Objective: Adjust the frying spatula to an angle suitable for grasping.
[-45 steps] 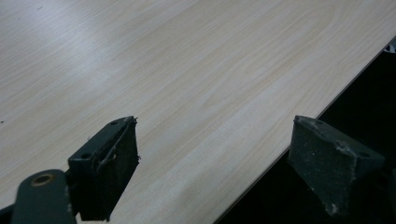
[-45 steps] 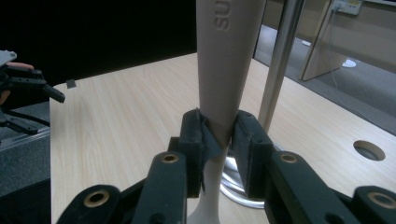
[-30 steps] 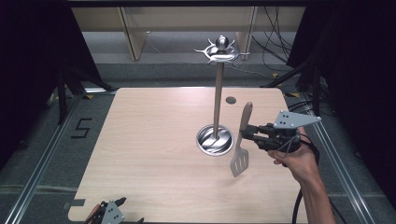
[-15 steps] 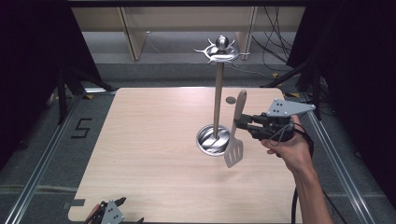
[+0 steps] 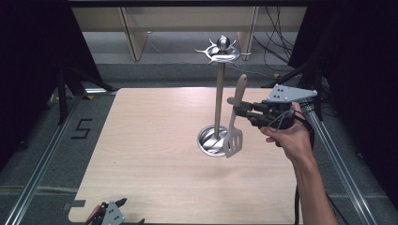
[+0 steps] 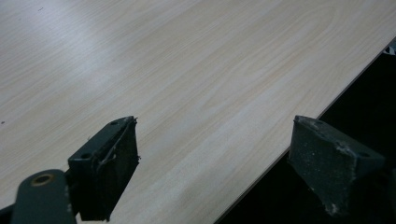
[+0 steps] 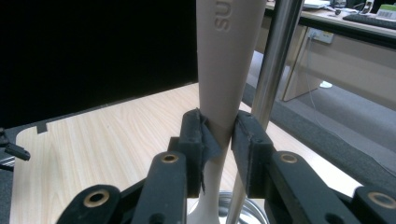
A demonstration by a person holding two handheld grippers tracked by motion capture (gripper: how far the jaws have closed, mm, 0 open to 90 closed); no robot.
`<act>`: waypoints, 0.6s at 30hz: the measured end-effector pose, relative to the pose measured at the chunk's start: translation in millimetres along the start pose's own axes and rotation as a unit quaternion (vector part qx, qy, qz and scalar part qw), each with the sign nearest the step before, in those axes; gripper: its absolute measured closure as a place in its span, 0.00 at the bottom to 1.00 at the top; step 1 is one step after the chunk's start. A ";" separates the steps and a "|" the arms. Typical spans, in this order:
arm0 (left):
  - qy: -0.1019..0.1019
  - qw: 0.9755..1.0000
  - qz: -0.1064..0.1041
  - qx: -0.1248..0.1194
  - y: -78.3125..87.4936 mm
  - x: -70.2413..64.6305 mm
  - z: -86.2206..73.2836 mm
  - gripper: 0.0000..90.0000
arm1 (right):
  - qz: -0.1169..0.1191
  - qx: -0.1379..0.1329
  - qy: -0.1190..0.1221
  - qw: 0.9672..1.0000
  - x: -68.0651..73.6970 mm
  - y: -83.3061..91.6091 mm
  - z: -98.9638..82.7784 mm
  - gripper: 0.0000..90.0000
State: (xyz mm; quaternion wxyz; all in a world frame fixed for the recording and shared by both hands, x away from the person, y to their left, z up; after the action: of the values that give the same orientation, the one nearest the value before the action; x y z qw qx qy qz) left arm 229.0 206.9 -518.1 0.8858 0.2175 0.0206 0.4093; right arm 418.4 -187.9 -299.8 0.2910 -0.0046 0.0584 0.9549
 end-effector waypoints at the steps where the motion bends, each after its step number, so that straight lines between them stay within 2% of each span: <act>1: 0.000 1.000 0.000 0.000 0.0 0.0 0.0 0.17 | -0.007 -0.003 0.008 1.000 -1.7 -1.6 1.5 0.83; 2: -0.013 1.000 -0.005 0.015 1.5 2.4 0.2 0.17 | -0.004 0.002 0.003 1.000 -2.0 -2.6 2.5 0.83; 3: -0.001 1.000 -0.003 0.005 0.5 0.4 0.3 0.17 | -0.014 -0.002 0.002 1.000 -2.4 -4.8 3.1 0.83; 4: -0.002 1.000 0.000 0.005 0.5 0.3 0.0 0.17 | -0.005 0.007 0.007 1.000 -4.1 -5.6 4.0 0.83; 5: 0.000 1.000 -0.001 0.006 0.9 0.0 0.2 0.17 | -0.006 0.007 0.007 1.000 -5.0 -7.6 4.4 0.83; 6: -0.009 1.000 -0.007 0.010 1.7 1.2 0.7 0.17 | -0.009 0.012 0.003 1.000 -5.4 -7.6 5.0 0.83; 7: -0.009 1.000 -0.007 0.010 1.7 1.2 0.7 0.17 | -0.013 0.006 -0.001 1.000 -6.3 -9.0 5.4 0.83; 8: -0.004 1.000 0.000 0.005 0.4 0.1 0.3 0.17 | -0.010 0.009 -0.002 1.000 -7.4 -8.8 6.1 0.83; 10: 0.002 1.000 -0.002 0.001 0.2 -0.9 0.1 0.17 | -0.005 0.015 0.000 1.000 -8.2 -10.6 7.4 0.83; 11: -0.003 1.000 -0.004 0.008 1.1 0.2 0.5 0.17 | -0.011 0.016 -0.002 1.000 -8.2 -10.6 8.0 0.83; 12: -0.005 1.000 -0.004 0.006 0.7 0.4 0.6 0.17 | -0.015 0.013 0.003 1.000 -10.1 -11.6 9.0 0.83; 15: -0.001 1.000 -0.006 0.011 2.0 0.0 0.4 0.17 | -0.015 0.019 -0.001 1.000 -11.3 -11.2 11.1 0.83; 16: -0.005 1.000 -0.004 0.007 0.8 1.1 0.3 0.17 | -0.011 0.018 -0.001 1.000 -12.7 -12.3 13.3 0.83; 17: -0.007 1.000 -0.007 0.015 2.0 1.5 0.3 0.17 | -0.014 0.015 0.006 1.000 -14.6 -13.1 13.8 0.83; 18: -0.009 1.000 -0.003 0.008 1.4 1.1 0.4 0.17 | -0.018 0.013 0.000 1.000 -14.3 -14.8 13.6 0.83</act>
State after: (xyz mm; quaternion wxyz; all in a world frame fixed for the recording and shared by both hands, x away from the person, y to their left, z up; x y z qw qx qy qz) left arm 228.8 208.4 -517.0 0.8856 0.2284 0.0165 0.4040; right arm 438.8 -182.1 -287.3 0.3085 -0.0021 0.0712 0.9485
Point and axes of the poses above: each handheld gripper's, and its own axes: y roughly backward along the jaws, z roughly out of its top, x roughly to its left, the point moved 4 cm from there along -y, roughly forward along the jaws, and after that the axes turned 13 degrees about -x, right-handed, at the moved point
